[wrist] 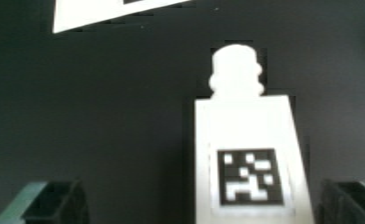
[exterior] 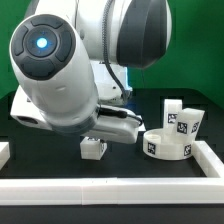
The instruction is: Assemble stool
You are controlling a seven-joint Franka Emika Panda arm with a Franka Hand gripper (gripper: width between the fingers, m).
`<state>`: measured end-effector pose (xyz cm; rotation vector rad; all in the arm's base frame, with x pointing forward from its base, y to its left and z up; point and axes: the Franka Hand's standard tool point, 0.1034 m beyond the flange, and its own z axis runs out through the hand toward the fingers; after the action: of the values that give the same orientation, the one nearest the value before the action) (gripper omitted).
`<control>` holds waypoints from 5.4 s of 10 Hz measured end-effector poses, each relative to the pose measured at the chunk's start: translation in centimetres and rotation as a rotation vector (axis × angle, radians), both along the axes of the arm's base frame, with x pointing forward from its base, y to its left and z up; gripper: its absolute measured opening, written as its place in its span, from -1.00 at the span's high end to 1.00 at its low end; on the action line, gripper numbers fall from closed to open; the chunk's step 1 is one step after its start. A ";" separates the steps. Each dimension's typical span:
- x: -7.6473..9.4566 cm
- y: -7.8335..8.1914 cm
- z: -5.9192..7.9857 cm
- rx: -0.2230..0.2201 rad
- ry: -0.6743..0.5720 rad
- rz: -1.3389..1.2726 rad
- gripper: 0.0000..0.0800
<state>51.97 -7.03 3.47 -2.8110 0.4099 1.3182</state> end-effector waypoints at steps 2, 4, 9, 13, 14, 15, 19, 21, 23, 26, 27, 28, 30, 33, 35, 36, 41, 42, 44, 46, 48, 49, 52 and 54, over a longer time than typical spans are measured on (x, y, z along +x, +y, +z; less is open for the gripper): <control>0.9 -0.5 0.9 0.068 -0.094 0.039 -0.62; 1.0 -0.7 0.9 0.078 -0.121 0.037 -0.62; -1.1 0.8 1.1 0.103 0.045 0.005 -0.62; -0.8 0.8 0.8 0.104 0.077 0.009 -0.62; -0.7 0.8 0.7 0.103 0.074 0.009 -0.62; -0.8 0.9 0.1 0.099 0.063 0.009 -0.62; -0.2 1.4 -1.6 0.077 0.019 0.011 -0.62; 0.2 1.2 -2.3 0.070 -0.005 0.013 -0.62; 0.1 1.0 -2.5 0.068 -0.002 0.010 -0.62; -0.1 1.0 -2.7 0.066 0.000 0.008 0.05; -0.1 1.0 -2.7 0.066 0.000 0.008 0.16; -0.1 0.9 -2.7 0.066 0.000 0.007 0.16; 0.4 1.1 -0.7 0.058 -0.018 0.007 0.16; -0.6 2.8 4.2 0.042 -0.010 -0.016 0.16; -2.2 4.1 5.9 0.029 -0.014 -0.033 0.16; -2.3 3.9 5.8 0.028 -0.012 -0.036 0.16; -0.3 4.4 5.3 -0.022 -0.356 -0.017 0.16; -0.1 4.8 5.6 -0.034 -0.450 -0.009 0.16; -1.3 5.7 6.4 -0.046 -0.585 -0.005 0.16; -2.9 6.0 6.5 -0.067 -0.728 -0.005 0.16; -2.0 6.0 6.4 -0.105 -0.890 0.013 0.16; -2.0 6.0 6.2 -0.121 -0.952 0.024 0.16; -1.5 6.9 6.8 -0.165 -1.182 0.085 0.16; -0.7 8.3 7.8 -0.175 -1.305 0.124 0.16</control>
Offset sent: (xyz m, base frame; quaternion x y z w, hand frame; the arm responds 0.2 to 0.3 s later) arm 0.0000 0.0000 0.0000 0.0000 0.0000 0.0000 1.0000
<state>51.25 1.27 11.28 -3.0791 0.2626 -0.7044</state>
